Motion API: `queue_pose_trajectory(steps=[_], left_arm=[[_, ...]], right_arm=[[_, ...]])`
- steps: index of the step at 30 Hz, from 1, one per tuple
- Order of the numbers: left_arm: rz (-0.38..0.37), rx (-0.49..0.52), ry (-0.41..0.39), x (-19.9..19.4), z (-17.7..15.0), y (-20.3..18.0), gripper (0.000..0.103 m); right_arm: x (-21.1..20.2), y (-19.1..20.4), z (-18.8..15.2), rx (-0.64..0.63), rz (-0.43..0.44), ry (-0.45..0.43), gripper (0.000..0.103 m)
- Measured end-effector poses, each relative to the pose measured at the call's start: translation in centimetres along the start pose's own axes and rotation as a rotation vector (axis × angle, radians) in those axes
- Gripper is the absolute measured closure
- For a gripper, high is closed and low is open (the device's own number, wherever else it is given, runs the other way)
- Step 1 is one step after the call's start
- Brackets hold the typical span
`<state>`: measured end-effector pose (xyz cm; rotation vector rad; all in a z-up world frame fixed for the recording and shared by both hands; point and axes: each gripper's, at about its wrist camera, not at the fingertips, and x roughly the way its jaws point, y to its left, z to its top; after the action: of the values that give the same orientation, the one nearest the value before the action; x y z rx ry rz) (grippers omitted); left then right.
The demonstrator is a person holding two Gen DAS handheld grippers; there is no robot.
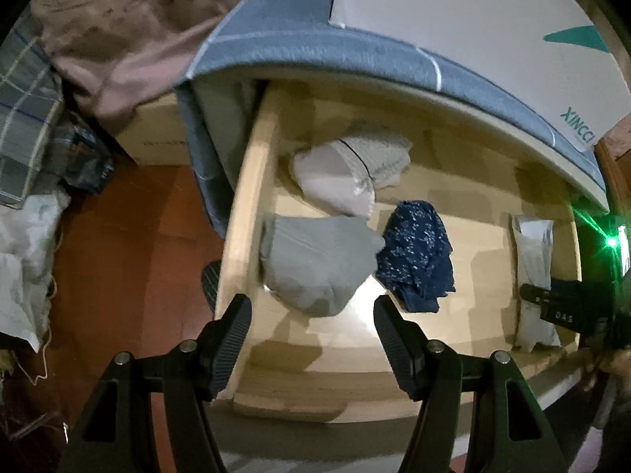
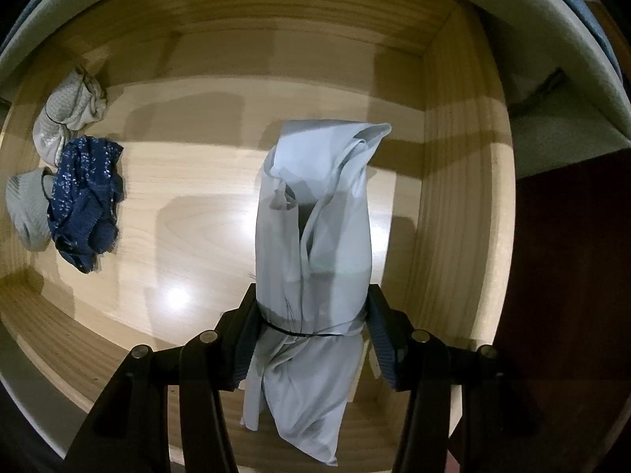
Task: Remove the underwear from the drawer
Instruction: 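Lift the banded white roll with the right gripper while the left gripper grasps the grey knit sock, then lift the grey knit sock and carry it toward the shoebox with the left gripper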
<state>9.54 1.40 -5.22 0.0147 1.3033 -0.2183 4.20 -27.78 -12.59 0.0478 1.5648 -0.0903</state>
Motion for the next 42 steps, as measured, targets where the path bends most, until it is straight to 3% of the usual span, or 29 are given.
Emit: queue_pose_trajectory(steps=[4, 8, 11, 17, 28, 36, 42], left_arm=[[-0.019, 0.001, 0.044, 0.9, 1.3, 0.0, 0.037], [0.028, 0.099, 0.048, 1.6, 2.8, -1.4, 0.037], [0.023, 0.169, 0.090, 2.7, 3.6, -2.4, 0.037], [0.089, 0.277, 0.155, 5.5, 4.4, -3.3, 0.037], [0.094, 0.301, 0.235, 7.7, 3.7, -4.1, 0.030], [-0.011, 0.227, 0.350, 7.9, 2.2, -3.6, 0.026], [0.070, 0.248, 0.365, 8.7, 1.2, -4.6, 0.020]], right_arm=[[-0.8, -1.5, -1.1, -0.001, 0.003, -0.006, 0.055], [-1.2, -0.8, -1.0, -0.001, 0.005, -0.010, 0.055], [-1.3, -1.0, -1.1, 0.000, 0.008, -0.014, 0.055], [-1.5, -1.1, -1.1, 0.001, 0.011, -0.017, 0.055], [-1.8, -1.2, -0.8, 0.000, 0.014, -0.021, 0.055], [-1.9, -1.3, -0.7, 0.002, 0.016, -0.023, 0.055], [-1.9, -1.3, -0.7, 0.003, 0.017, -0.023, 0.055]])
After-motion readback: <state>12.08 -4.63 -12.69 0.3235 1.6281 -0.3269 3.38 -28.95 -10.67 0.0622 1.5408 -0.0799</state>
